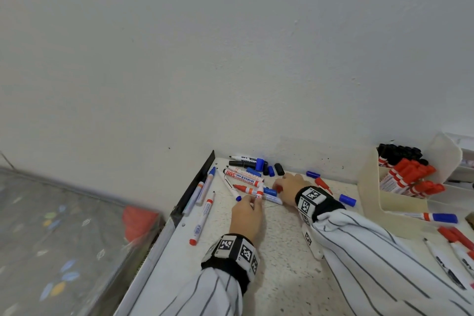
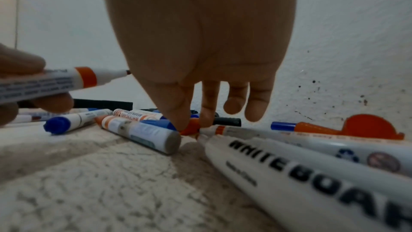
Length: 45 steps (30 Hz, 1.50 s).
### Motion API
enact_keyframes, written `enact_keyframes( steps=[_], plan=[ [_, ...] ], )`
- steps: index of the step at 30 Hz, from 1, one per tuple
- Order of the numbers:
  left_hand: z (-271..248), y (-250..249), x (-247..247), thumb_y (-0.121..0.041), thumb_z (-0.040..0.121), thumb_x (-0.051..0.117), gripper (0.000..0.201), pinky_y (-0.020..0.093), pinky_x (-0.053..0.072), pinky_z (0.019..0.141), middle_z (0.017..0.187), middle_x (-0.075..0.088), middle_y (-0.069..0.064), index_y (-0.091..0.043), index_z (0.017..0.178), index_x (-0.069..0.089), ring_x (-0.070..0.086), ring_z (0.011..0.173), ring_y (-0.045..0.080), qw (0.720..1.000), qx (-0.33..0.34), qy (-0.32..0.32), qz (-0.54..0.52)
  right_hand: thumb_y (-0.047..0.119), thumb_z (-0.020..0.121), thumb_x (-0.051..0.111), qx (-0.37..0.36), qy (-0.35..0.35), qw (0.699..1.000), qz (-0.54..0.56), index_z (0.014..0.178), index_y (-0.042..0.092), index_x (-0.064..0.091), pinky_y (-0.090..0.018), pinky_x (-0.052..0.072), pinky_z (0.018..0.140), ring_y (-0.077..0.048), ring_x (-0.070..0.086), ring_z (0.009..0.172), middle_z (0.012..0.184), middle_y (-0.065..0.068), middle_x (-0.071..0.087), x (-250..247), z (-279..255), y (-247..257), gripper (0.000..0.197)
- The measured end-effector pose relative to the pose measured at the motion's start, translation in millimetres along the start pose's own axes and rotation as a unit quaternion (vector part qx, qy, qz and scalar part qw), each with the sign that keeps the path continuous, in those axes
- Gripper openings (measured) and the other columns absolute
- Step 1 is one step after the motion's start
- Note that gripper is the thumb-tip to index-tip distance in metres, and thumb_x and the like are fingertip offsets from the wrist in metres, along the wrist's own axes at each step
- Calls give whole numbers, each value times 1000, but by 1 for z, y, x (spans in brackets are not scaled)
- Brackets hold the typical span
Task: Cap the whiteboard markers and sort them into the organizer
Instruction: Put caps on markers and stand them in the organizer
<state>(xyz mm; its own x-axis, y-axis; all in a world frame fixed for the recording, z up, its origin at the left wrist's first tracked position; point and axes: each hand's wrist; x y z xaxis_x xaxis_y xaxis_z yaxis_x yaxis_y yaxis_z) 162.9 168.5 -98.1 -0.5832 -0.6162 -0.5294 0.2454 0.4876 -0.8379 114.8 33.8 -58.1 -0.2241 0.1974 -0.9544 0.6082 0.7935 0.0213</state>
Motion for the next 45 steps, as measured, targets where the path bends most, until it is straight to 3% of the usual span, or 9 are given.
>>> enact_keyframes(
  steps=[8, 11, 14, 18, 23, 31, 38, 43, 45],
  plan=[
    [-4, -1, 1, -28, 96, 45, 22, 18, 42, 78, 108, 59, 2, -15, 110, 57, 53, 96, 10, 1000, 4, -1, -19, 22, 88, 56, 15, -52, 993, 104, 115, 19, 55, -28, 46, 92, -18, 55, 102, 115, -2, 59, -3, -7, -8, 27],
    [-7, -3, 1, -25, 96, 48, 22, 11, 35, 59, 100, 55, -3, -14, 113, 57, 50, 81, 3, 999, 18, 12, -25, 20, 88, 56, 35, -128, 972, 195, 99, 18, 49, -24, 43, 71, -15, 53, 80, 93, -2, 57, -8, -16, -14, 13],
    [-8, -5, 1, -24, 94, 52, 24, 11, 35, 58, 104, 55, -2, -15, 116, 57, 50, 78, 3, 999, 36, 15, -33, 19, 96, 43, 12, -167, 943, 286, 111, 16, 45, -19, 37, 55, -10, 47, 61, 73, 4, 50, -10, -24, -18, 16],
    [-11, -5, -1, -25, 92, 53, 30, 21, 46, 84, 113, 56, 0, -17, 121, 56, 52, 98, 10, 999, 47, 6, -21, 13, 95, 45, -40, -186, 931, 312, 119, 15, 54, -20, 43, 79, -7, 50, 82, 108, -5, 60, -11, -34, -21, 25],
    [-12, -6, -2, -23, 93, 52, 29, 18, 37, 84, 117, 55, -1, -20, 122, 57, 48, 98, 6, 996, 92, 3, 4, 7, 88, 56, -76, -181, 930, 312, 115, 15, 59, -26, 43, 95, -14, 54, 101, 112, -3, 58, -9, -43, -25, 29],
    [-11, -6, -2, -26, 93, 52, 32, 27, 38, 98, 118, 55, -1, -21, 124, 58, 48, 109, 12, 991, 123, 35, 46, 4, 83, 61, -87, -177, 922, 332, 98, 19, 66, -20, 50, 81, -7, 60, 83, 89, 9, 59, -4, -52, -38, 22],
    [-19, -10, -3, -27, 95, 48, 31, 9, 33, 69, 109, 59, -3, -19, 123, 59, 50, 95, 7, 983, 157, 92, 25, 5, 81, 64, -89, -132, 919, 361, 95, 26, 61, -28, 49, 91, -13, 62, 92, 91, 5, 64, -2, -60, -46, 25],
    [-22, -15, -7, -23, 95, 49, 33, 18, 40, 83, 114, 61, -1, -20, 127, 56, 52, 94, 6, 977, 175, 119, 22, 8, 82, 65, -113, -95, 928, 342, 89, 27, 58, -20, 48, 82, -11, 59, 89, 88, 10, 59, -4, -73, -47, 21],
    [-26, -18, -10, -24, 92, 55, 32, 15, 40, 75, 106, 60, -3, -20, 123, 58, 50, 83, 2, 973, 193, 121, 21, 23, 87, 60, -99, -85, 932, 340, 86, 25, 56, -17, 44, 71, -8, 56, 77, 81, 9, 58, -5, -79, -43, 5]
  ],
)
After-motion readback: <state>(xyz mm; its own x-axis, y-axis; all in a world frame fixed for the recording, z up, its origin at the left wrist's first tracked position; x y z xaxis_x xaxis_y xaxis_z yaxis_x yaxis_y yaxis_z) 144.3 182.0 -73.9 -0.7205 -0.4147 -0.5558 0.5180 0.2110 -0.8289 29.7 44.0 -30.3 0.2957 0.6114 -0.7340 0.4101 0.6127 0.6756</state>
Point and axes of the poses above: each hand's wrist, its own z-axis towards the middle knuckle, its own x-axis out of the palm, y = z × x
